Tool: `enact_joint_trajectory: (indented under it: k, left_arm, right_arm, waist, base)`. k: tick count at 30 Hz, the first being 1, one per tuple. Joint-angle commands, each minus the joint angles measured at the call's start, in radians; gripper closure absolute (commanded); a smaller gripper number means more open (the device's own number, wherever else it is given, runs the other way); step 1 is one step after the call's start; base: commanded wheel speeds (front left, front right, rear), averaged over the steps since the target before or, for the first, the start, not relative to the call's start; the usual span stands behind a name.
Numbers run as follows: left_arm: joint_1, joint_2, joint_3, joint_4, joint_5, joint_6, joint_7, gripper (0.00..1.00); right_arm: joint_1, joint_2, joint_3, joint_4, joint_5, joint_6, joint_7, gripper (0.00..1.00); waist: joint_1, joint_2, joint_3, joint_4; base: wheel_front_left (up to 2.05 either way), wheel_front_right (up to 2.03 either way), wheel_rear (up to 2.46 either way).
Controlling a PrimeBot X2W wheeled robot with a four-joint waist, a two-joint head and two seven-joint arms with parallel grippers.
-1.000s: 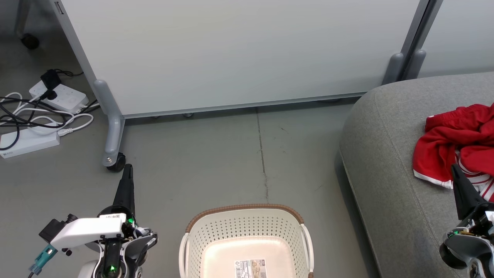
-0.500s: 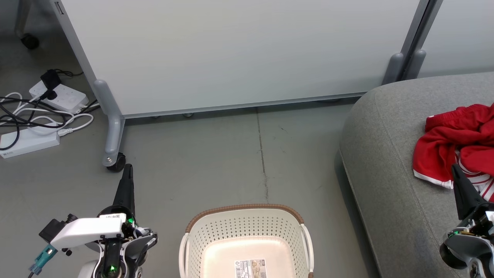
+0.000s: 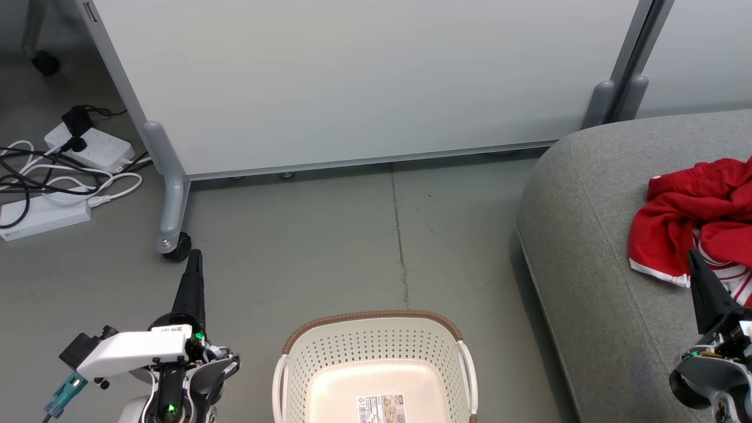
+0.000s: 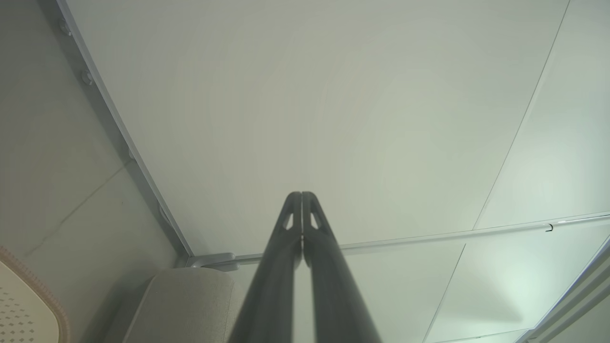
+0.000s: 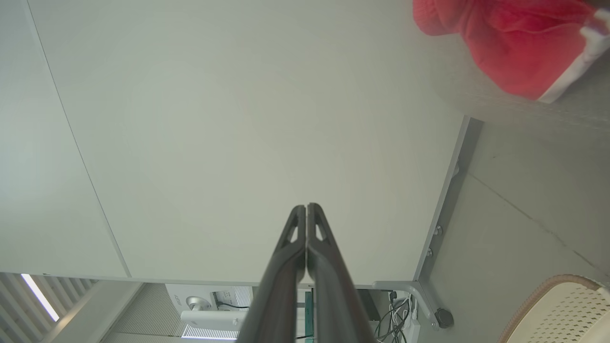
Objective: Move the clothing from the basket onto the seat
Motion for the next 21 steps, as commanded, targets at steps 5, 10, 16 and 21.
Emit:
enact_joint_trajectory:
  k: [5, 10, 16, 21]
  left_arm:
    - [-0.020, 0.003, 0.004, 0.000, -0.004, -0.004, 0.003, 1.00]
    - [-0.020, 0.003, 0.004, 0.000, -0.004, -0.004, 0.003, 1.00]
    - [-0.020, 0.003, 0.004, 0.000, -0.004, -0.004, 0.003, 1.00]
    - [-0.020, 0.003, 0.004, 0.000, -0.004, -0.004, 0.003, 1.00]
  right_arm:
    - [-0.009, -0.003, -0.003, 0.003, -0.004, 0.003, 0.006, 1.00]
    - [-0.009, -0.002, -0.004, 0.003, -0.004, 0.003, 0.006, 1.00]
    - [-0.009, -0.002, -0.004, 0.003, -0.005, 0.003, 0.006, 1.00]
    - [-0.009, -0.002, -0.005, 0.003, -0.005, 0.003, 0.007, 1.00]
  waist:
    - [0.0000, 0.0000, 0.000, 0.000]
    - [0.0000, 0.0000, 0.000, 0.000]
    - [0.0000, 0.0000, 0.000, 0.000]
    - [0.0000, 0.0000, 0.000, 0.000]
  base:
    - [0.00, 0.00, 0.00]
    - [0.00, 0.00, 0.00]
    - [0.00, 0.00, 0.00]
    - [0.00, 0.00, 0.00]
